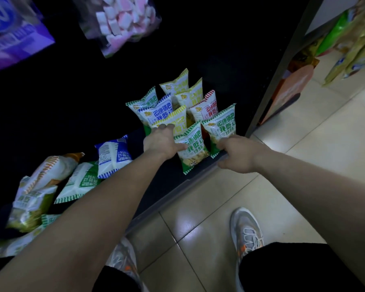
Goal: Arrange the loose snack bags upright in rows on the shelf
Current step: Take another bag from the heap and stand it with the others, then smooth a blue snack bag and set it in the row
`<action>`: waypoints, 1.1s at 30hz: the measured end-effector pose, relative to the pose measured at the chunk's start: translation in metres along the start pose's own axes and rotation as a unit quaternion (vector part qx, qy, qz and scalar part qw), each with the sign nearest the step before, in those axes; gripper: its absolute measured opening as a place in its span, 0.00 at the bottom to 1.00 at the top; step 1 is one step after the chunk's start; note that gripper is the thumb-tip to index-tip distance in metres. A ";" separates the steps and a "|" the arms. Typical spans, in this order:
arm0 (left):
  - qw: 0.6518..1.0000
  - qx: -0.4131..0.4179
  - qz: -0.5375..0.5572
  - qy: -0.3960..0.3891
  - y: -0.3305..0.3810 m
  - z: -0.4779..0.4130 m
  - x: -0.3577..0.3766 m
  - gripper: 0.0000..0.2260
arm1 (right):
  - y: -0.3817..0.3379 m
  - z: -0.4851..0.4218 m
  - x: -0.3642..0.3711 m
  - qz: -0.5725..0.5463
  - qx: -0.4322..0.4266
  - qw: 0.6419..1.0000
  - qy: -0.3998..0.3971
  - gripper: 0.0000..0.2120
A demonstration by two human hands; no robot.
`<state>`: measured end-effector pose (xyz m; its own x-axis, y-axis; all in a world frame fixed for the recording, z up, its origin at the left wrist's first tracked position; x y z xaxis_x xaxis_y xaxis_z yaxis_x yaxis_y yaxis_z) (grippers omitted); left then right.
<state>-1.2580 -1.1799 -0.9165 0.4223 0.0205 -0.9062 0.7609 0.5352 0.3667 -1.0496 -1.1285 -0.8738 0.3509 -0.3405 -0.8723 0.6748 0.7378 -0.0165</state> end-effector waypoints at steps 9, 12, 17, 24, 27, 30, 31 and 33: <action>0.993 0.002 -0.104 -0.058 -0.092 0.090 -0.101 0.38 | -0.109 -0.010 -0.047 0.014 -0.061 0.997 0.054 0.28; 0.995 -0.017 -0.098 -0.030 -0.140 0.132 -0.128 0.37 | -0.151 -0.017 -0.049 0.002 -0.085 0.995 0.056 0.31; 0.994 -0.105 -0.023 -0.020 -0.228 0.173 -0.130 0.37 | -0.220 -0.046 -0.040 0.033 -0.125 0.991 0.038 0.29; 0.986 -0.155 0.064 -0.021 -0.286 0.150 -0.126 0.36 | -0.286 -0.136 0.003 0.040 -0.123 0.992 0.009 0.28; 0.986 -0.146 0.078 -0.023 -0.287 0.137 -0.117 0.35 | -0.293 -0.176 0.028 -0.018 -0.073 0.997 0.011 0.29; 0.983 -0.163 0.076 -0.032 -0.293 0.130 -0.108 0.37 | -0.291 -0.205 0.052 -0.067 -0.015 0.998 0.010 0.32; 0.982 -0.168 0.076 -0.035 -0.296 0.129 -0.106 0.37 | -0.292 -0.211 0.058 -0.092 -0.003 0.996 0.005 0.33; 0.980 -0.177 0.086 -0.034 -0.299 0.128 -0.104 0.37 | -0.295 -0.221 0.068 -0.160 0.005 0.987 -0.007 0.33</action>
<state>-1.4666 -1.4503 -0.9049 0.5699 0.0867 -0.8171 0.4621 0.7884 0.4060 -1.3681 -1.2402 -1.0368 0.1270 -0.5633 -0.8164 0.7594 0.5847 -0.2854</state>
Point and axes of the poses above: each hand's wrist, its own z-axis away from the middle knuckle, its own x-axis out of the palm, y = z × x, the point moved 6 cm from there along -z, towards the middle knuckle, and after that the axes turned 14 degrees about z, right-handed, at the moved point
